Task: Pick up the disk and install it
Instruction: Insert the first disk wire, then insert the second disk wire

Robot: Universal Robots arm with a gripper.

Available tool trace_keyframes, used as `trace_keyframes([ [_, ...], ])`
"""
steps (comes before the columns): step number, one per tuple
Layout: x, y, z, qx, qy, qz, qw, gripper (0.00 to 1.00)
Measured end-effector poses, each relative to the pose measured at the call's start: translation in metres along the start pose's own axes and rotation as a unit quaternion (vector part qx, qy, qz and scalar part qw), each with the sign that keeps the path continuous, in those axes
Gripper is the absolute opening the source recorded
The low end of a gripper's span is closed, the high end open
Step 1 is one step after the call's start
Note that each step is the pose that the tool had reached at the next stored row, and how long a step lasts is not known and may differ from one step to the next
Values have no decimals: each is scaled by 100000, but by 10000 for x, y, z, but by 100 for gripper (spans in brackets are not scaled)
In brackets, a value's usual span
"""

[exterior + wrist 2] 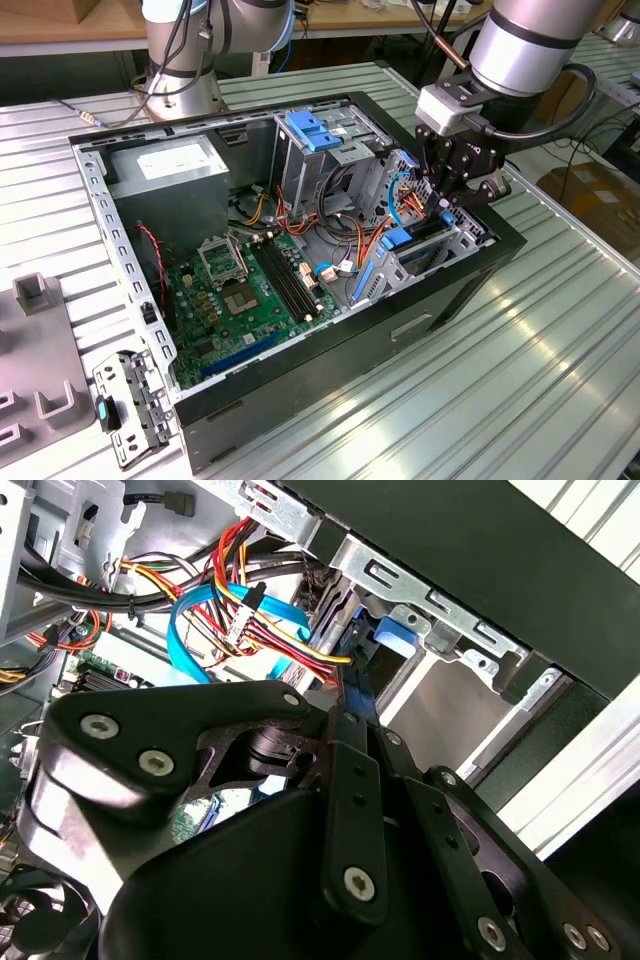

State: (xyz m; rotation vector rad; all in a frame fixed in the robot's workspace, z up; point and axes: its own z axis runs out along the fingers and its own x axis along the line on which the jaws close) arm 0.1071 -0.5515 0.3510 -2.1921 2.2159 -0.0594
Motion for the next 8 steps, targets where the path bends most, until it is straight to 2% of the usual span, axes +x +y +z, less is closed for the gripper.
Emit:
trace_keyframes([
  [8, 0, 0, -5, 0, 6, -2, 100000, 11],
])
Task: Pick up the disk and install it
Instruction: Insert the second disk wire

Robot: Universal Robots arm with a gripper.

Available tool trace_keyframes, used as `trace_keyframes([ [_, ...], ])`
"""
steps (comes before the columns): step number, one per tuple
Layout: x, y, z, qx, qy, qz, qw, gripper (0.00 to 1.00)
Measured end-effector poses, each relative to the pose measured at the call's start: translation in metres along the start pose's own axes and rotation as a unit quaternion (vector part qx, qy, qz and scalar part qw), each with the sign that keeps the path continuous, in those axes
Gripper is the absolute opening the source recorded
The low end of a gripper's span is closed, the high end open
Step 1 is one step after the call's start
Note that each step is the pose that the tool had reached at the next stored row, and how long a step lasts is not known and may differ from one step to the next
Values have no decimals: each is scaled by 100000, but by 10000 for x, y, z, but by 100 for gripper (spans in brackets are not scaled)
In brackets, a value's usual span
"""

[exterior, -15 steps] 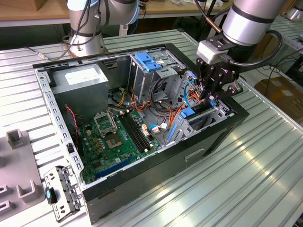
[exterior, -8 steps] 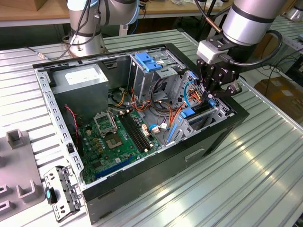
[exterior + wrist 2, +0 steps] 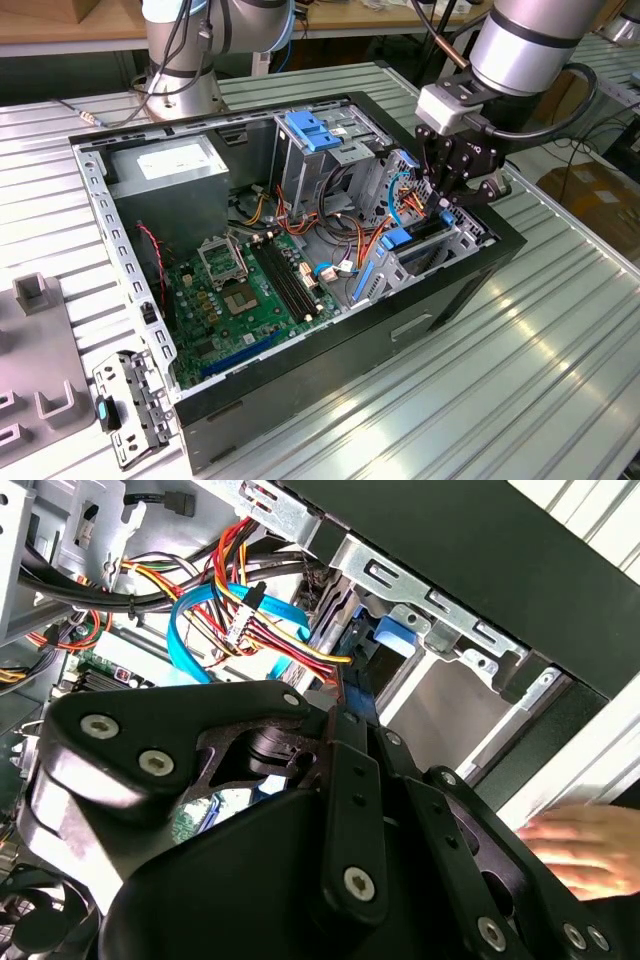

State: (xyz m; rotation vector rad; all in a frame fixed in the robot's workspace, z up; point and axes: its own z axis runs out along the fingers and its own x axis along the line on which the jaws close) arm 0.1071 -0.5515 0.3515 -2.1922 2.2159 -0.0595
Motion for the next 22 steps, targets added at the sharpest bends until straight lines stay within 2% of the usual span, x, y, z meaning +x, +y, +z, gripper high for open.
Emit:
trace_keyframes([
  [6, 0, 9, -3, -1, 13, 3, 100000, 11],
  [7, 0, 23, -2, -90, 8, 0, 100000, 11],
  [9, 1, 38, -1, -627, 8, -9, 99998, 11],
  [10, 0, 40, -18, -1008, -65, -9, 99995, 11],
  [12, 0, 38, -79, -1587, -76, -14, 99987, 11],
  [14, -9, 32, -200, -2170, -73, -18, 99976, 11],
  [17, -28, 28, -304, -2613, -81, -21, 99966, 11],
  [19, -75, 28, -317, -2974, -49, -29, 99956, 11],
  [22, -140, 26, -374, -3429, -32, -31, 99941, 11],
])
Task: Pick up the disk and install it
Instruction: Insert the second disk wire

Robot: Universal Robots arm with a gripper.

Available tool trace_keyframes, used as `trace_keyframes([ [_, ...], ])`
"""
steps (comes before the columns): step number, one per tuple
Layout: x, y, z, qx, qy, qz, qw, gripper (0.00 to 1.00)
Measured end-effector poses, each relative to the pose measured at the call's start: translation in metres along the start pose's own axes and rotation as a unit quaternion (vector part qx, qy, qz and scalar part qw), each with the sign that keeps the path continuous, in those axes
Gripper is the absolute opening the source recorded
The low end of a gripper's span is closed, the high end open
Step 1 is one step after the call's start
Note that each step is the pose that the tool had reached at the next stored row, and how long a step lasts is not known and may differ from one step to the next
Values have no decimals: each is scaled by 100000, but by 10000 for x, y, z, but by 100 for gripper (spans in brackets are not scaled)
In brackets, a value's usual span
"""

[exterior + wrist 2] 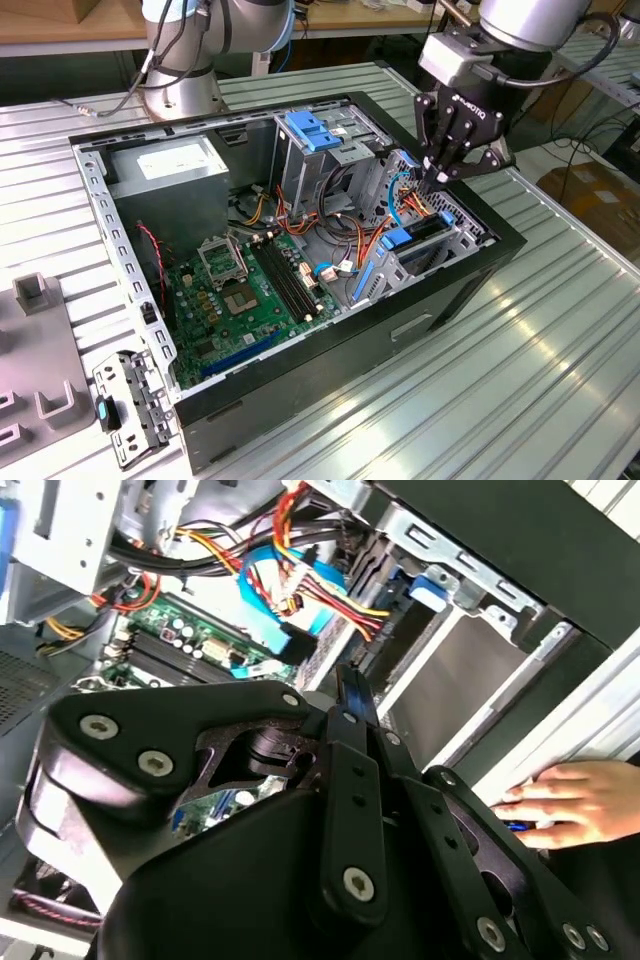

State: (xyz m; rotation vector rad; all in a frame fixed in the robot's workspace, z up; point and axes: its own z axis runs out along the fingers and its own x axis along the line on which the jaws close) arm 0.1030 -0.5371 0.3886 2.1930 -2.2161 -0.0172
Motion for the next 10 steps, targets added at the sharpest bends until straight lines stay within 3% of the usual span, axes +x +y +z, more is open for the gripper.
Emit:
trace_keyframes([
  [7, -149, -6, -30, -777, 11, -7, 99997, 11],
  [10, -252, -20, -38, -1120, 2, -14, 99994, 11],
])
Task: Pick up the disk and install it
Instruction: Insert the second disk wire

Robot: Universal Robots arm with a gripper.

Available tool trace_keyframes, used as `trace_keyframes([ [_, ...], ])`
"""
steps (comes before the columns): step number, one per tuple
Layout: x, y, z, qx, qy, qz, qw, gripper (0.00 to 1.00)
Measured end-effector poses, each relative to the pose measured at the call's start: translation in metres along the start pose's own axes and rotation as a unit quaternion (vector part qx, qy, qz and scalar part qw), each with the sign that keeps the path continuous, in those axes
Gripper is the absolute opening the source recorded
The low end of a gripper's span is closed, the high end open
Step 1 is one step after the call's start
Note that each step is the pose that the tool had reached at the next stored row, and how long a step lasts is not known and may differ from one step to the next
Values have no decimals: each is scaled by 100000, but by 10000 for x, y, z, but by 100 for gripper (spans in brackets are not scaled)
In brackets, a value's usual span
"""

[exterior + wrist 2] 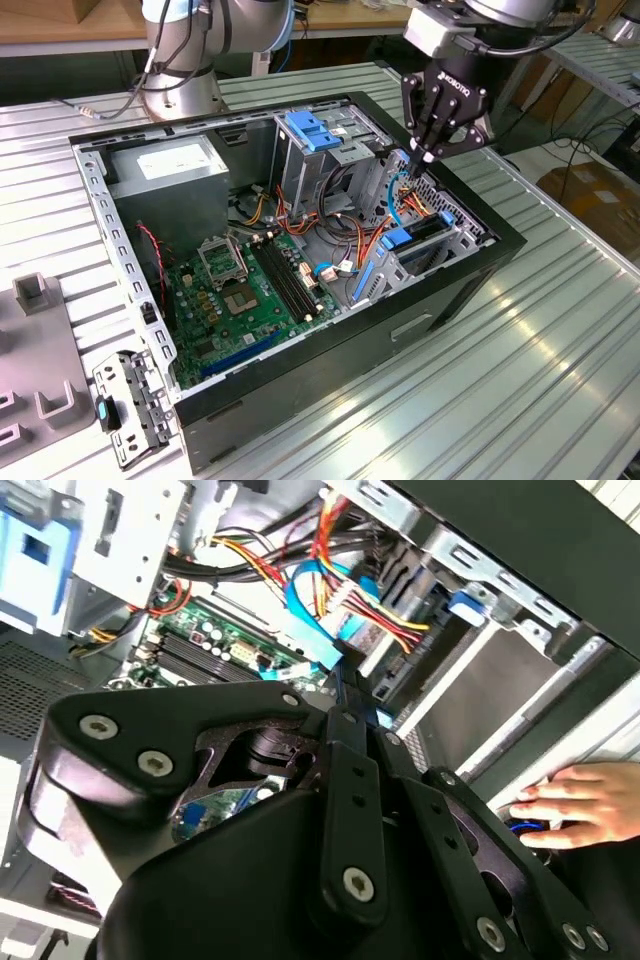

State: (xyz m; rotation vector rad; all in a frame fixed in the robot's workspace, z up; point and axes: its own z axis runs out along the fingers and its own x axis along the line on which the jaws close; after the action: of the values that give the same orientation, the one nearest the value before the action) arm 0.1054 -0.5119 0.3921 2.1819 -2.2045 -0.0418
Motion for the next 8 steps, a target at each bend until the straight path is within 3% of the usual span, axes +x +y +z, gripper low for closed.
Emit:
trace_keyframes([
  [8, -95, -7, 2, -27, 115, 9, 100000, 11],
])
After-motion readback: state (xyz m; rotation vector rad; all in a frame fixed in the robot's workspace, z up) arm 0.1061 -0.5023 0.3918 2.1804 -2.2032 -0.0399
